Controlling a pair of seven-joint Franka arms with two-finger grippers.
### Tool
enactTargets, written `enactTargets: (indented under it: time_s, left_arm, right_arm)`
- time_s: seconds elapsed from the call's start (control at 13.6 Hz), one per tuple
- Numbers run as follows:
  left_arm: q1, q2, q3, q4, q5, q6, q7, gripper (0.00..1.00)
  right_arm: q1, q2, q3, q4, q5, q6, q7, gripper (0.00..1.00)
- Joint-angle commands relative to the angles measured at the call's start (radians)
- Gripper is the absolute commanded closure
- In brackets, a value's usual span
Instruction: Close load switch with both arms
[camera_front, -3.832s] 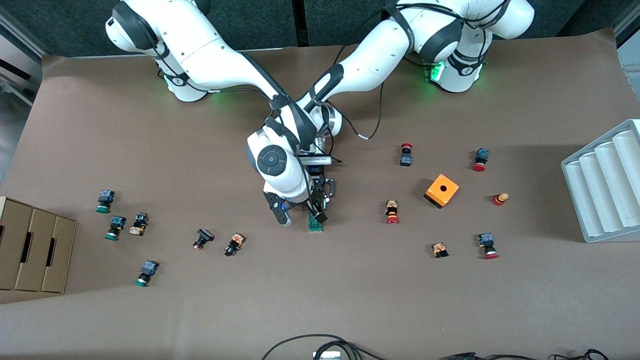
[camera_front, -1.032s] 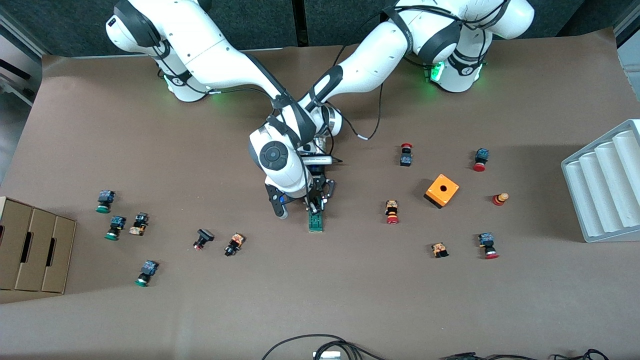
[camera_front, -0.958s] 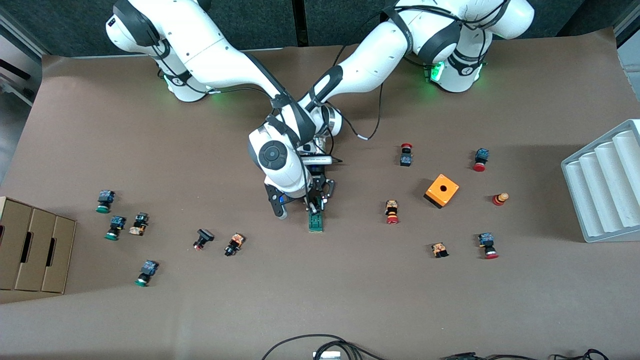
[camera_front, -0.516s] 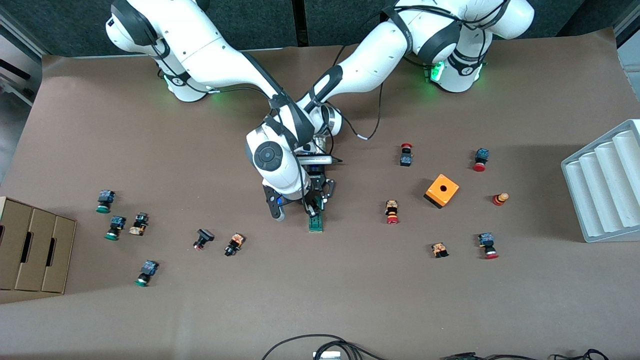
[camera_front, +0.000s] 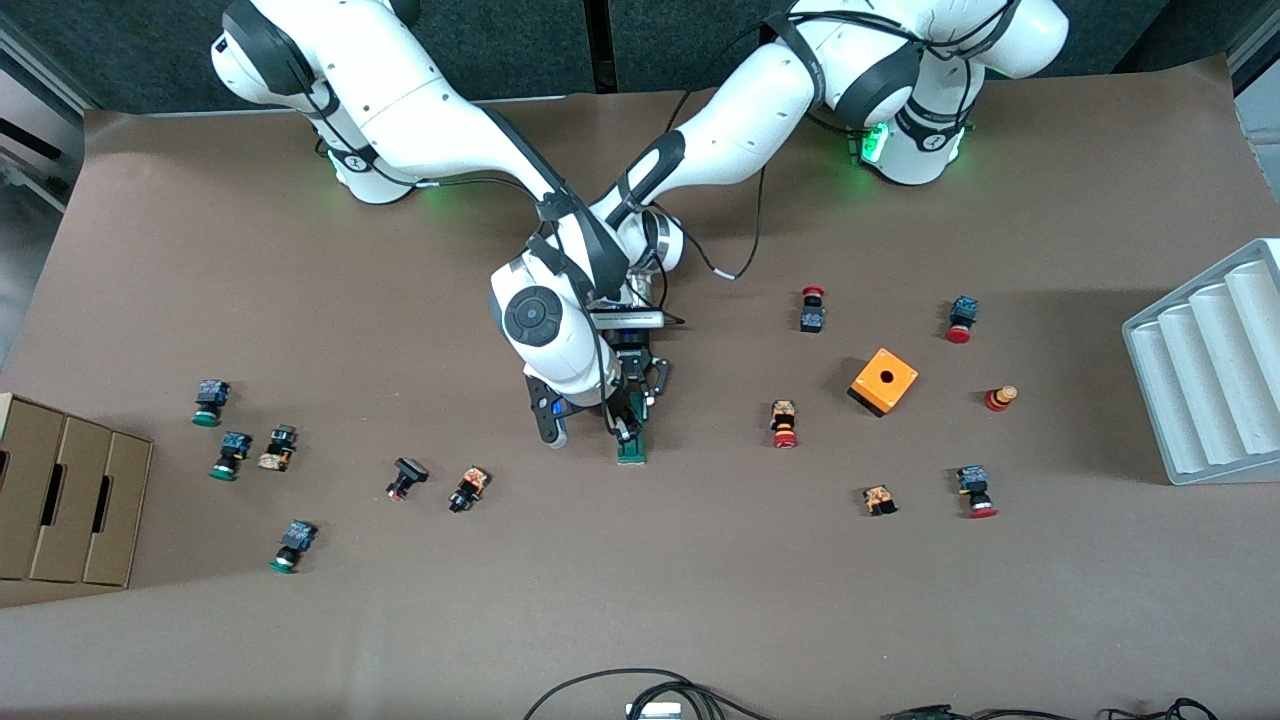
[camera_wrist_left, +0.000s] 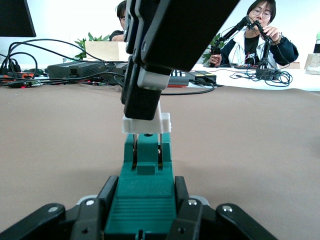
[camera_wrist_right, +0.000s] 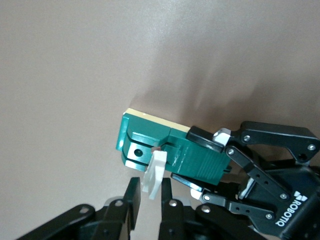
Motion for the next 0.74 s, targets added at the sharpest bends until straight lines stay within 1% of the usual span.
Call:
enactTargets:
  time_s: [0.0, 0.22, 0.44, 0.66]
  left_arm:
    - [-0.003, 0.008, -0.002, 0.004, 0.004, -0.024, -0.013, 0.48]
    - [-0.003, 0.009, -0.002, 0.004, 0.004, -0.024, -0.014, 0.49]
    - [-0.003, 0.009, -0.003, 0.004, 0.004, -0.024, -0.014, 0.48]
    - [-0.003, 0.009, -0.002, 0.004, 0.004, -0.024, -0.014, 0.48]
  right_arm:
    - [-0.015, 0.043, -0.002, 0.061, 0.027, 0.012, 0.001, 0.77]
    - [-0.020, 0.058, -0.002, 0.081, 0.027, 0.011, 0.001, 0.77]
    - [-0.034, 0.101, -0.002, 0.142, 0.027, -0.005, 0.001, 0.77]
    - [-0.034, 0.128, -0.002, 0.171, 0.027, -0.005, 0.003, 0.77]
